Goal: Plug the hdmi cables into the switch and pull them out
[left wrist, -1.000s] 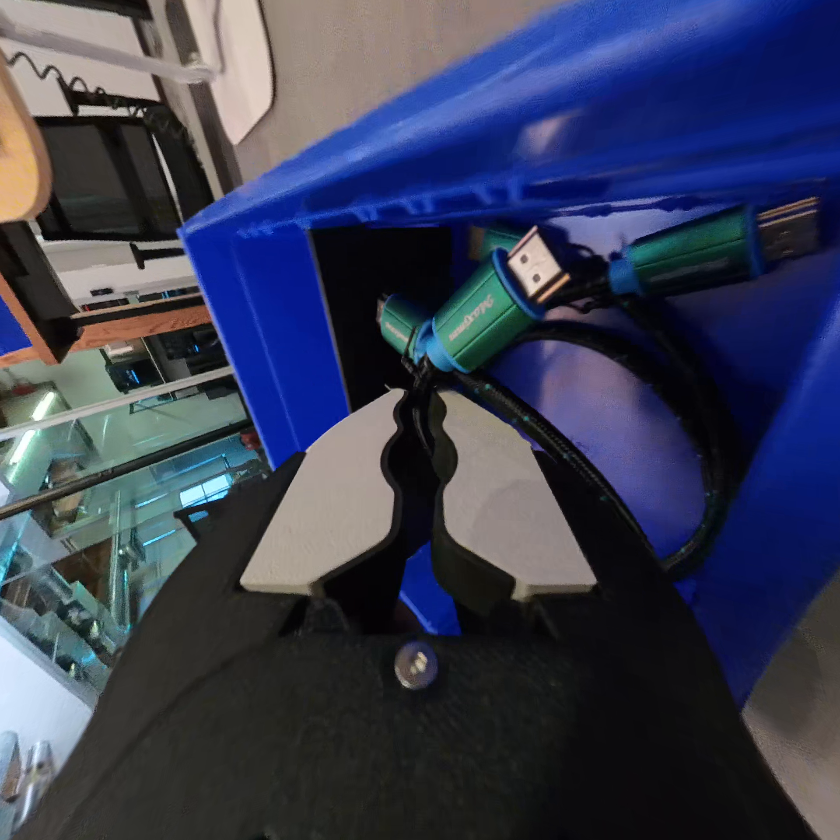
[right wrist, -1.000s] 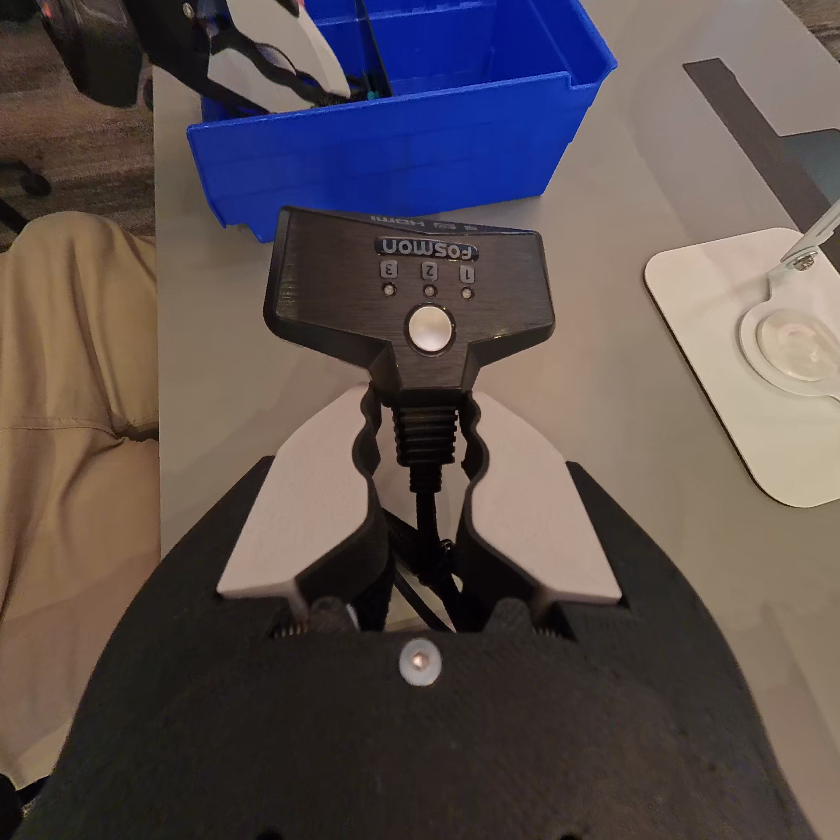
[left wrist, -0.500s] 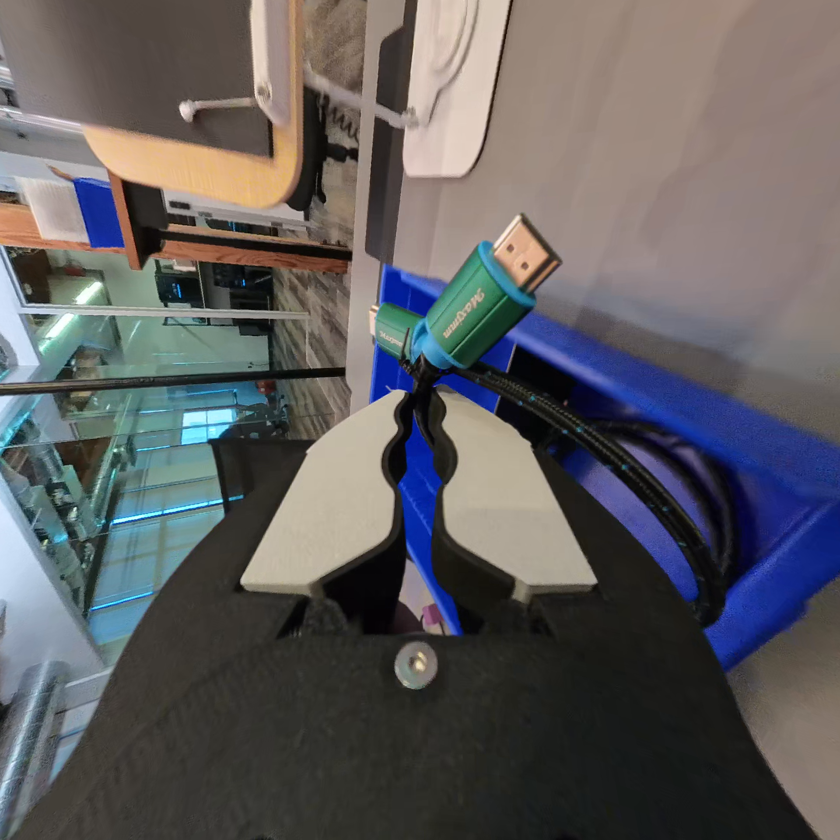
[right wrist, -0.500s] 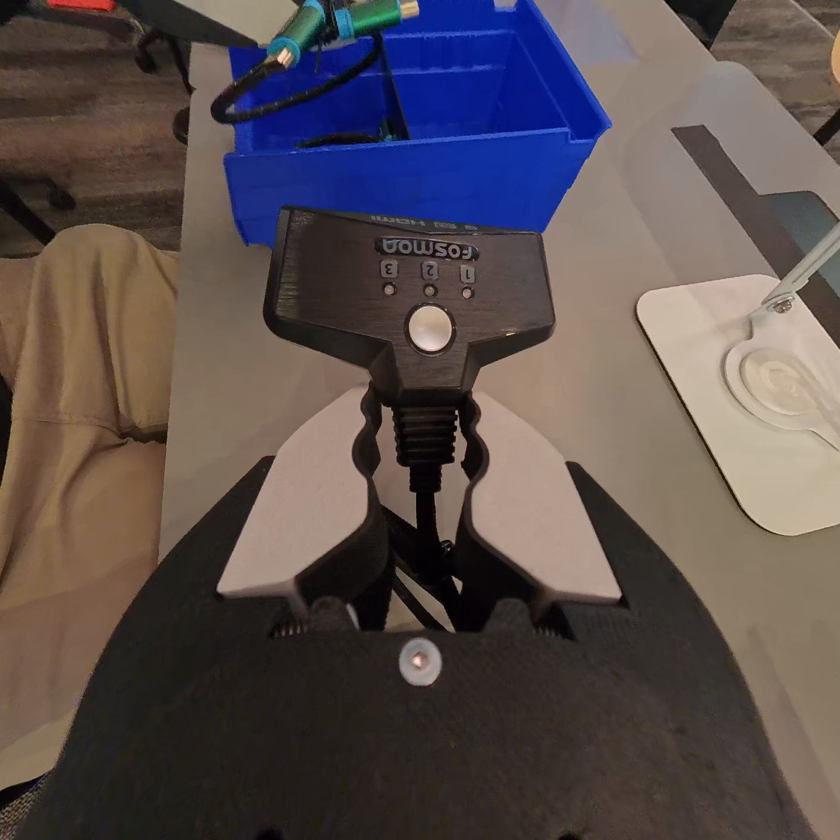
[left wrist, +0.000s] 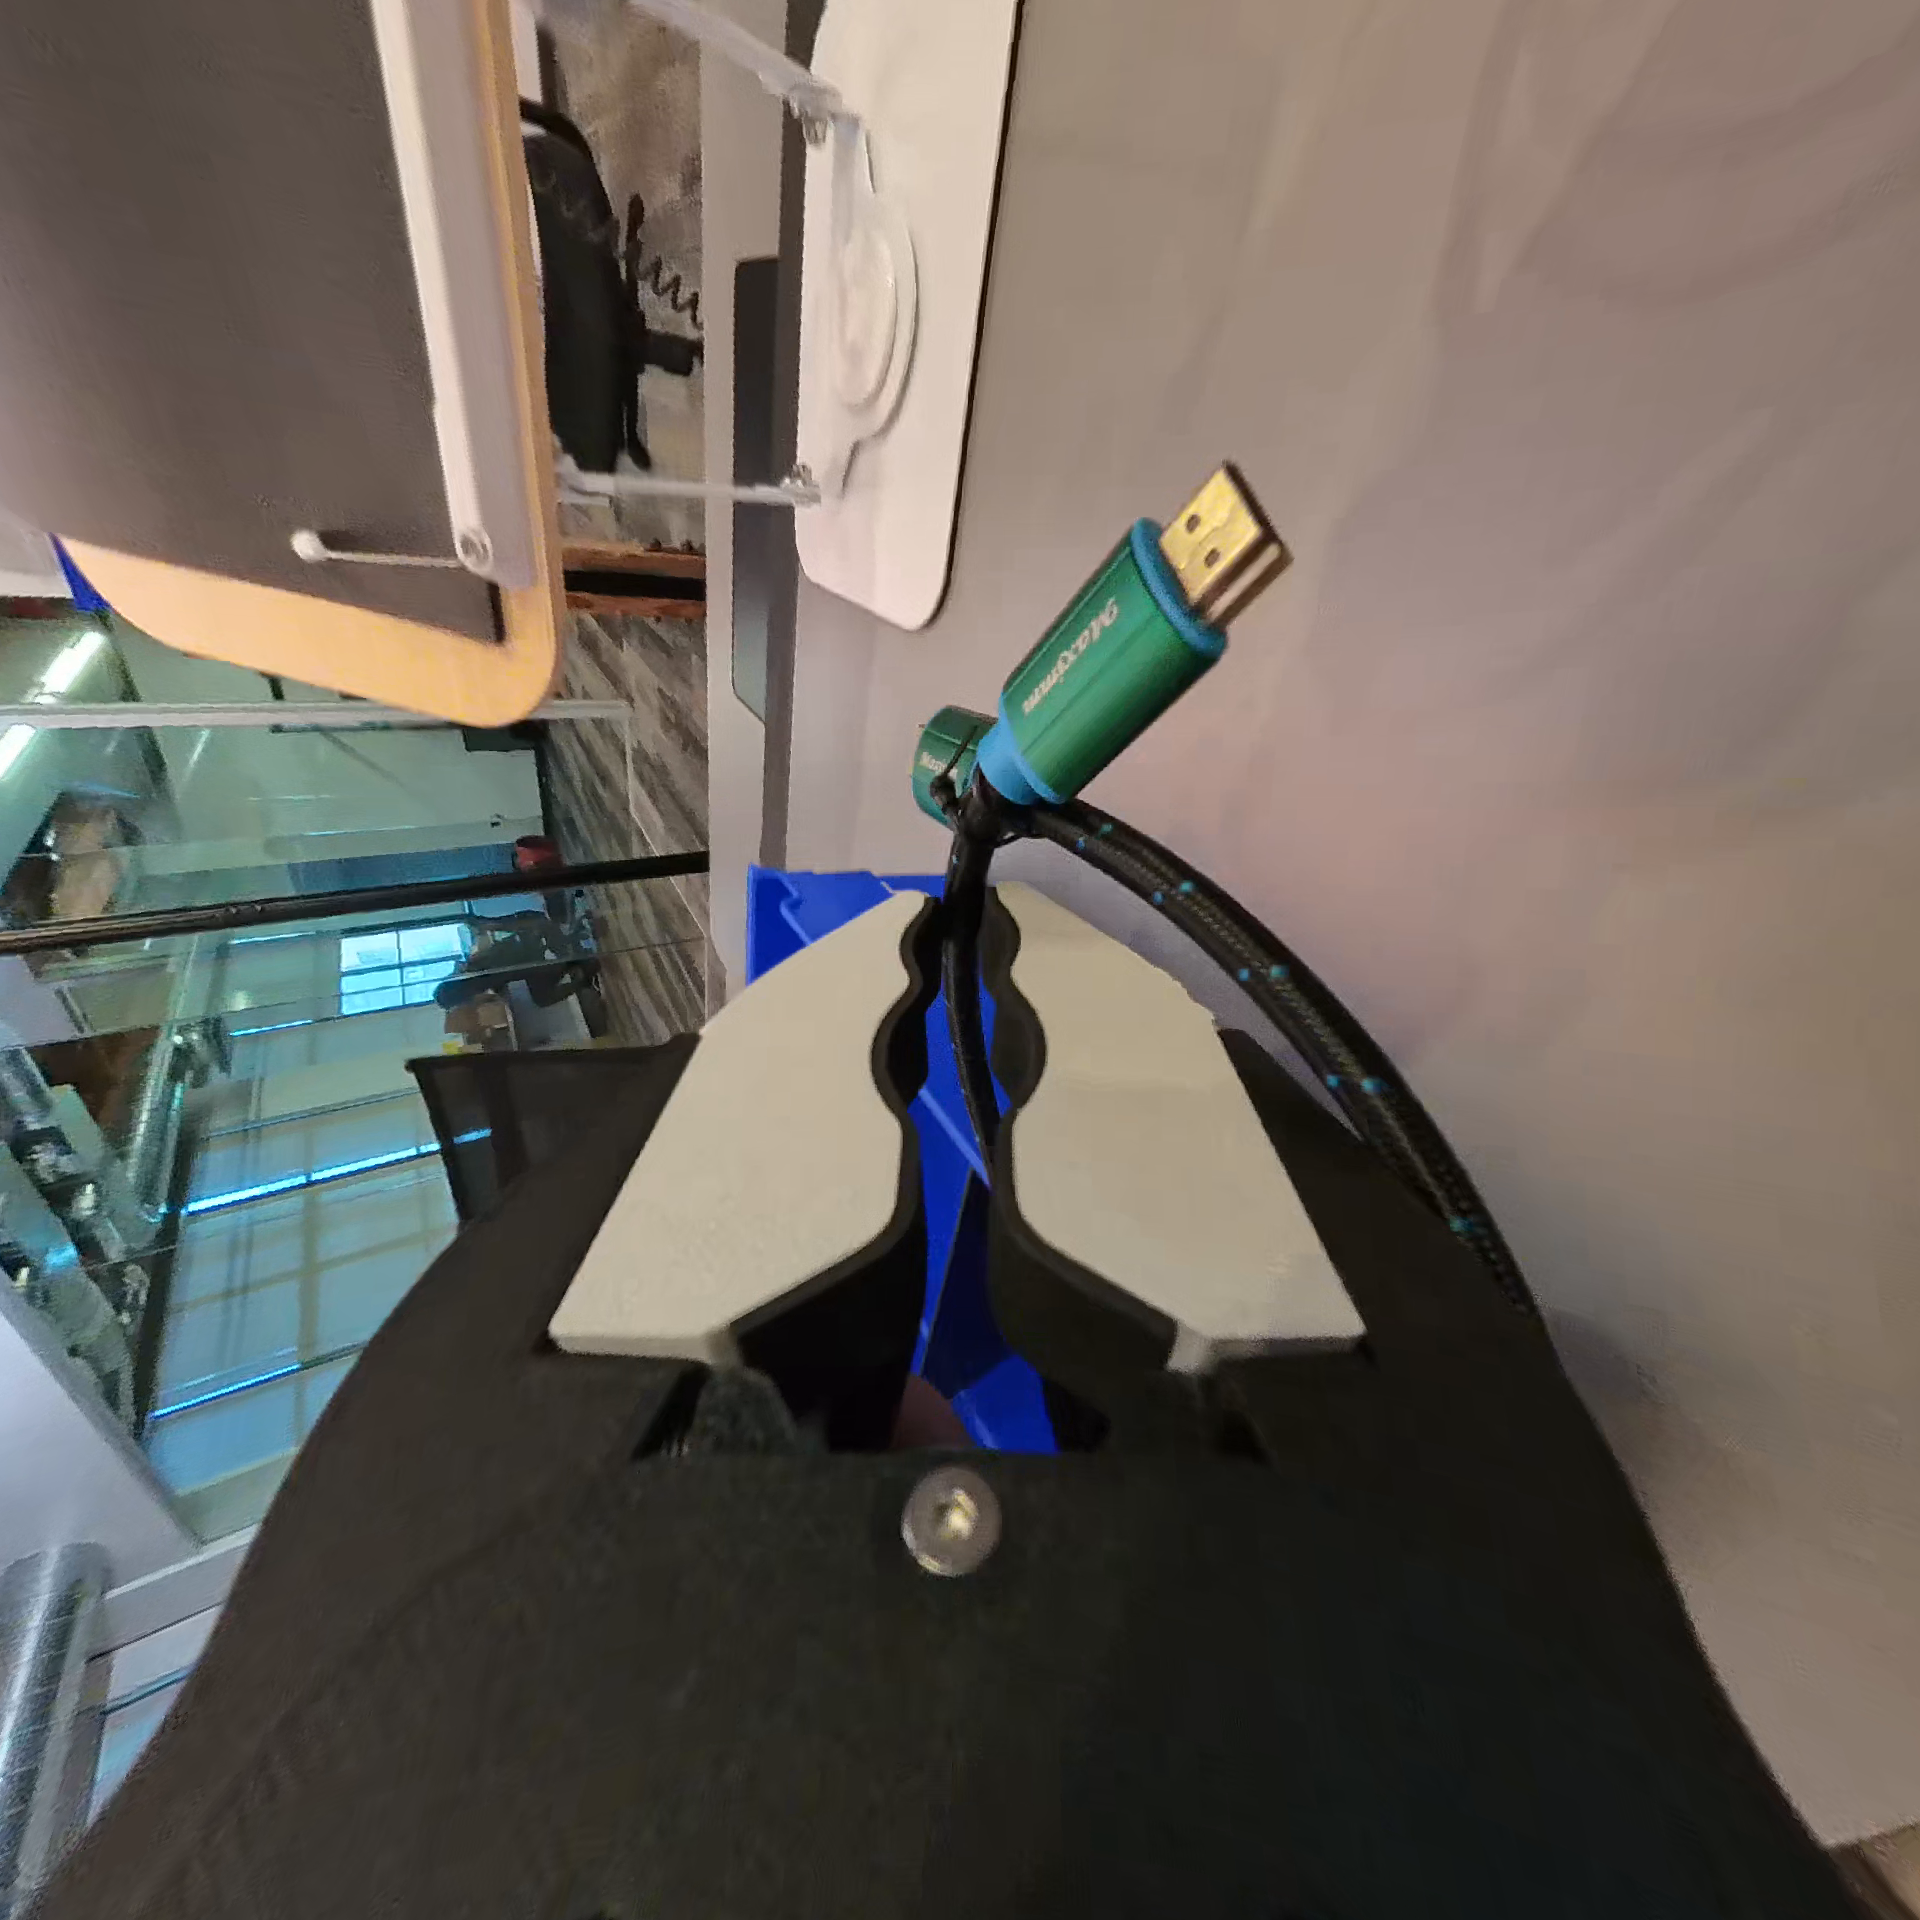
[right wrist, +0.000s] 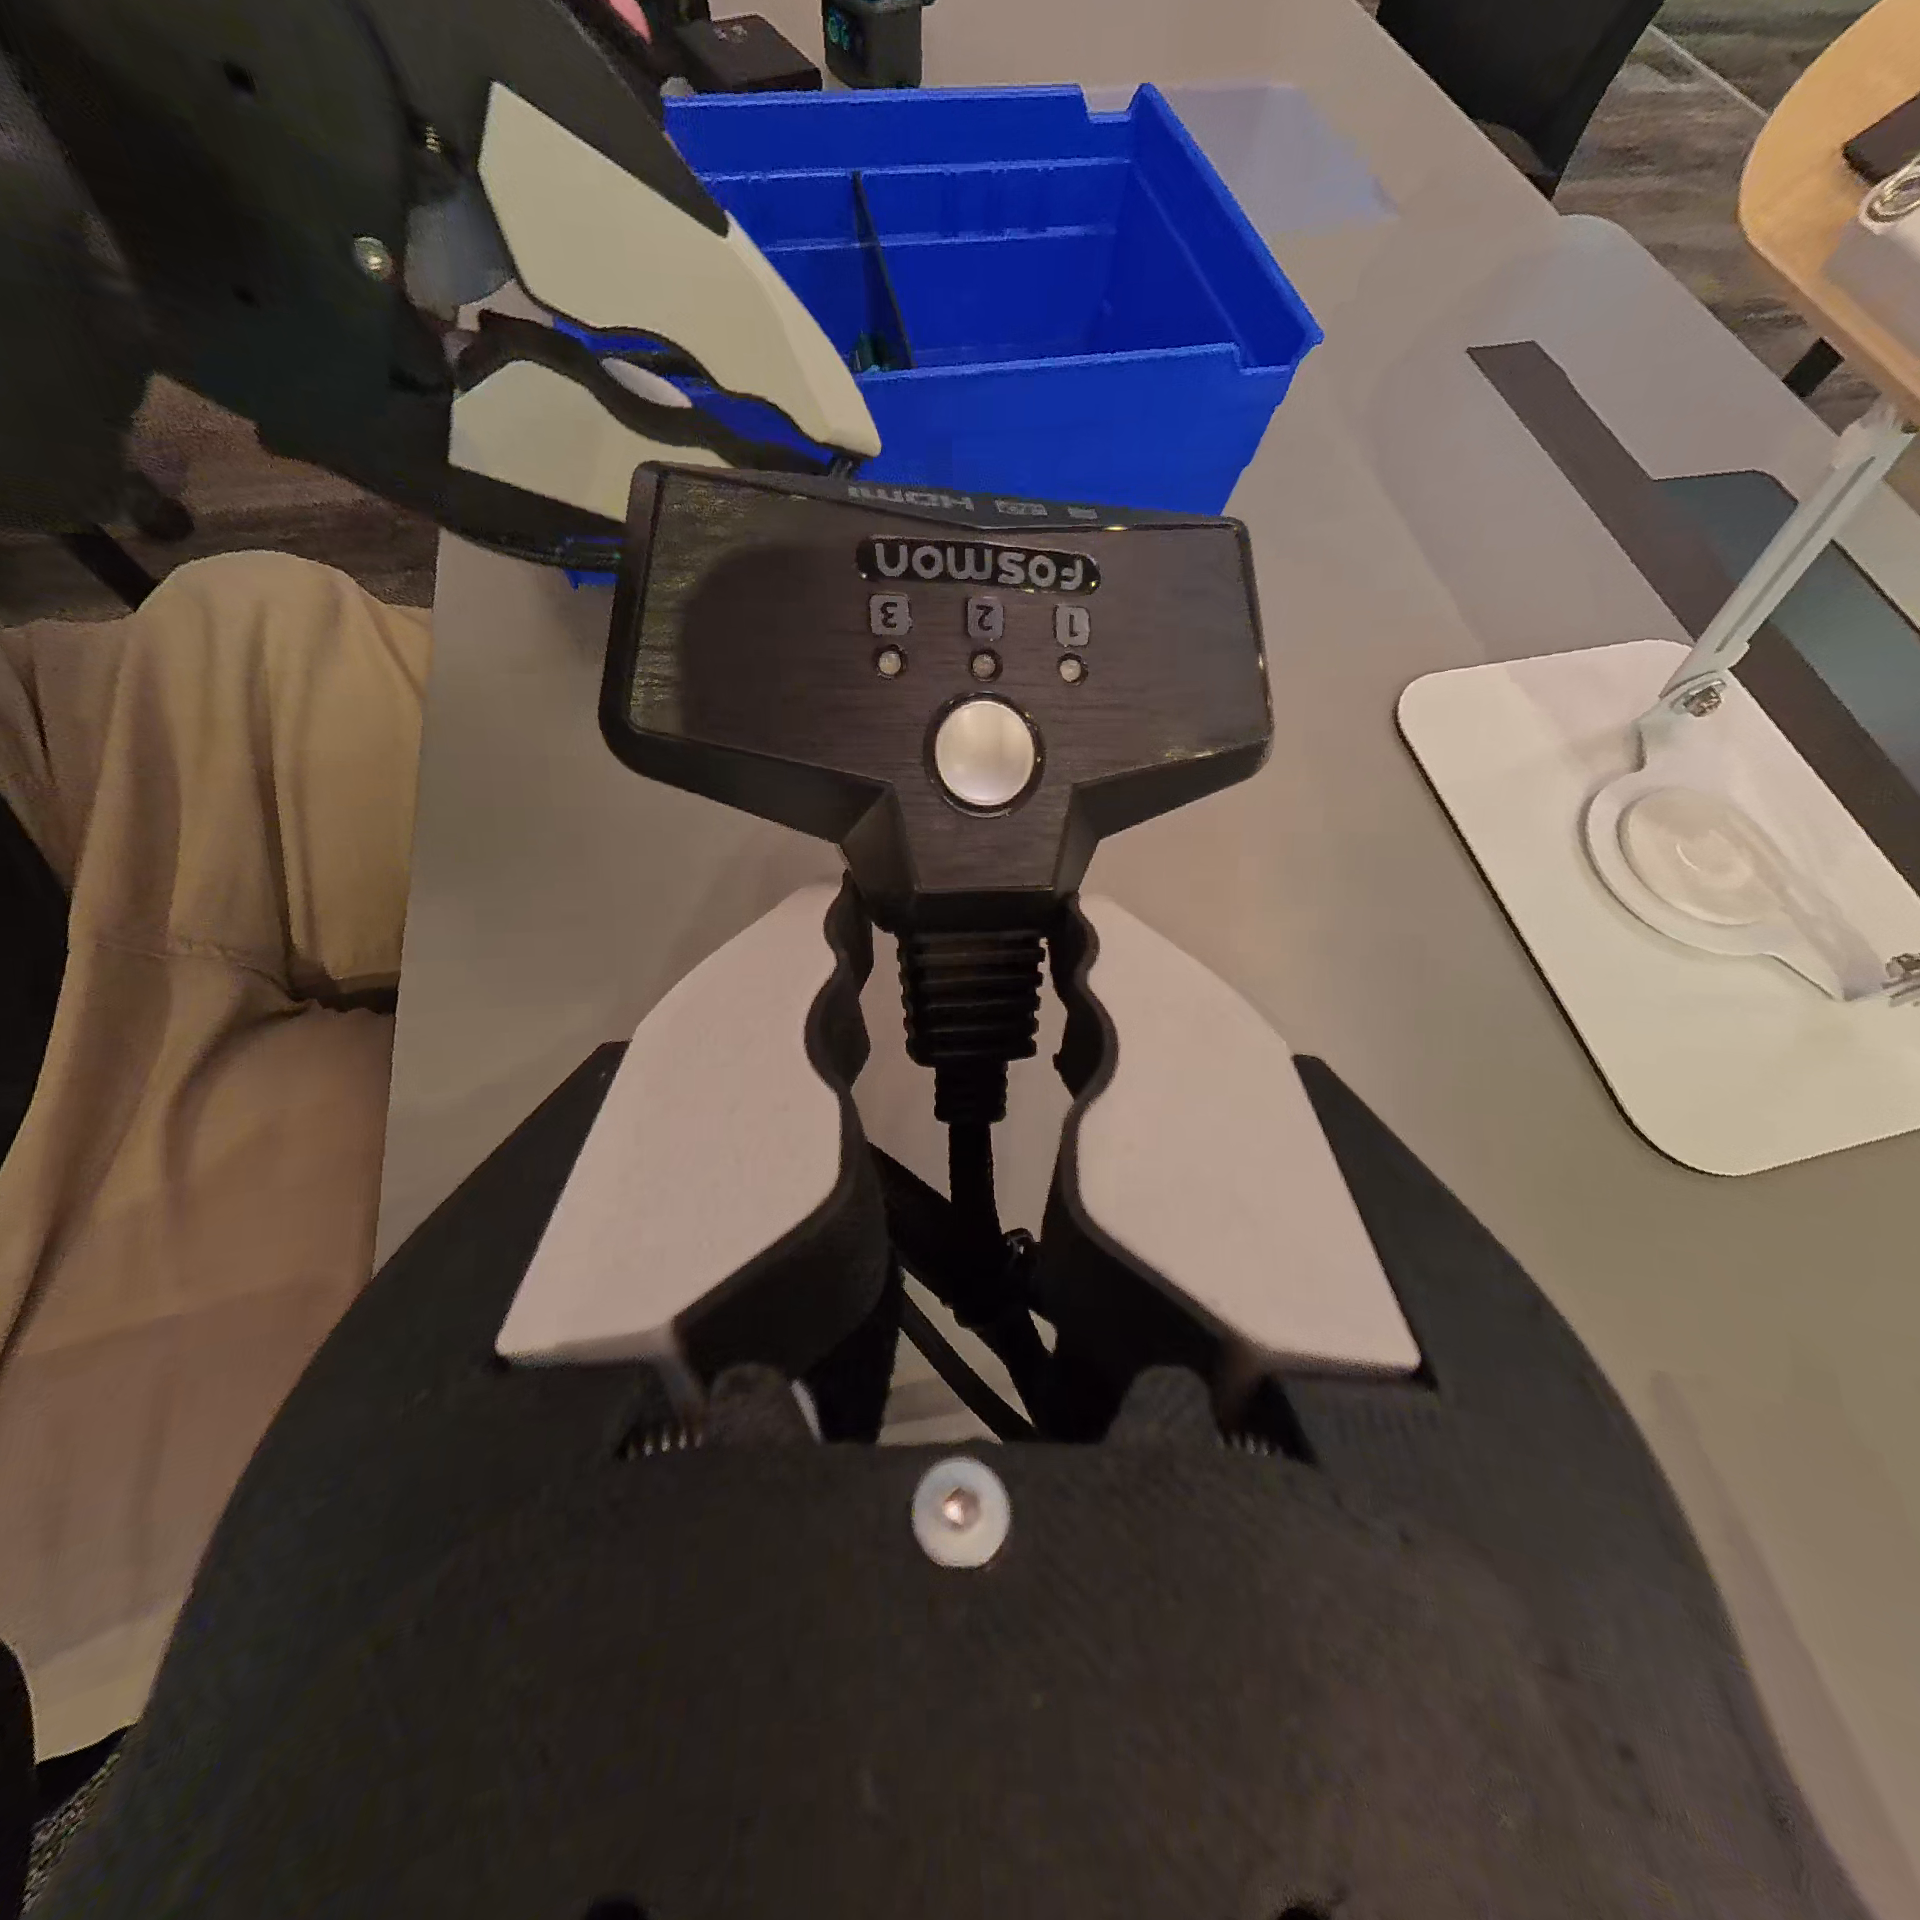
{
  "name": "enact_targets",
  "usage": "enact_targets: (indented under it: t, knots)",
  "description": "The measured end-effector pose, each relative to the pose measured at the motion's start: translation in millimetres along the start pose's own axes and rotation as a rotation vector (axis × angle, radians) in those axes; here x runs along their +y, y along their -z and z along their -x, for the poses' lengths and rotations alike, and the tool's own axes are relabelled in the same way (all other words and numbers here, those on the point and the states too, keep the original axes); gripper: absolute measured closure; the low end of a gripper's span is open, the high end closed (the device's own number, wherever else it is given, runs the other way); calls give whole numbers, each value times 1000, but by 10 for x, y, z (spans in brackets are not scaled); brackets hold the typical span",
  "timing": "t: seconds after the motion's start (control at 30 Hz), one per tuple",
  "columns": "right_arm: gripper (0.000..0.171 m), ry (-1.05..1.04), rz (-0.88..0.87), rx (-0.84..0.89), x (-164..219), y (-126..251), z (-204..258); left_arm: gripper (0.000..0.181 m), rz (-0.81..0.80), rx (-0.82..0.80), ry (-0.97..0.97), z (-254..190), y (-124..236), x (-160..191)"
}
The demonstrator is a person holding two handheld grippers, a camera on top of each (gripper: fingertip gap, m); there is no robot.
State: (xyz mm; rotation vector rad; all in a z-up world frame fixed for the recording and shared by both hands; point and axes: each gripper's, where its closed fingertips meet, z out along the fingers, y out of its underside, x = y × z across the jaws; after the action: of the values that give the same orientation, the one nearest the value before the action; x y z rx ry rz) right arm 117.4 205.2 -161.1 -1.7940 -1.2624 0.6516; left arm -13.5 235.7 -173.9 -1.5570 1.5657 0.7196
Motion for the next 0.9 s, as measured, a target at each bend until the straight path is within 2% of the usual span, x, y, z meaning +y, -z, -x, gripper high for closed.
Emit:
enact_targets:
  t: [0.13, 0.43, 0.57, 0.73, 0.9]
  knots:
    - [138, -3, -25, 10, -30, 54, -24, 175, -69, -44, 19, 58, 61, -250]
    - [138, -3, -81, 9, -59, 179, -48, 174, -64, -23, 40, -191, -151, -278]
    - [138, -10, -77, 14, -44, 184, -66, 174, -47, -7, -16, -419, -243, -317]
    - [138, -9, -65, 17, -18, 172, -69, 172, -4, 88, -87, -795, -387, -270]
    - [138, -14, -66, 15, -10, 181, -77, 150, 1, 260, 41, -906, -375, -234]
